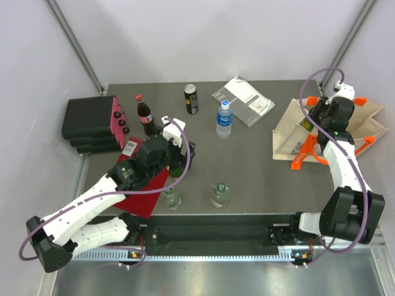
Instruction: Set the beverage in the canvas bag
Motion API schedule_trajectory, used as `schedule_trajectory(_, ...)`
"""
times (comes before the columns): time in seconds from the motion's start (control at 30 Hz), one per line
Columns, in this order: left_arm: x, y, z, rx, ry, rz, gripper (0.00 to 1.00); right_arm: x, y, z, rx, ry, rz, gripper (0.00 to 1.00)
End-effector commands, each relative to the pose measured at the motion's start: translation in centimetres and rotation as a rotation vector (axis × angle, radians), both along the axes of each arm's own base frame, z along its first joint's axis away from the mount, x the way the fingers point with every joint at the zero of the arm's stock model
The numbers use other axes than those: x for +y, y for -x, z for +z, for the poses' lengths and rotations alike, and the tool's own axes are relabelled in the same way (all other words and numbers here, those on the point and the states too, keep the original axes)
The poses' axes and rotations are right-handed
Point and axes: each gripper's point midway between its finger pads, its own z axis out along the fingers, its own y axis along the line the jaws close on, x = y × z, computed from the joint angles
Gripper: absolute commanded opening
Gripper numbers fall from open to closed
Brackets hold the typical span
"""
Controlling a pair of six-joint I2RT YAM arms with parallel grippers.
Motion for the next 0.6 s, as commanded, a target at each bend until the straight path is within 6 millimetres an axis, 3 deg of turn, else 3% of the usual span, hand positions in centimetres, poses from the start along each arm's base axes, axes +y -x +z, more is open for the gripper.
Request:
schedule_trajectory(0.0,-0.3,-0.2,1.0,-0.034,0.034,-0.008,0.97,0.0,-2.5,7.0,-0.278,0.000,0.026,0.00)
schedule_trajectory(0.2,-0.3,-0.1,1.1,-0.035,0.036,-0.010,0.97,0.3,-3.7,4.6,-0.217,-0.011,0.031,0.00)
schedule_trajectory(0.57,-0.2,-0.2,1.1,-0.037,0.033,-0.006,0.97,1.1,-4.1,1.0,-0.131,0.011,0.019,0.05)
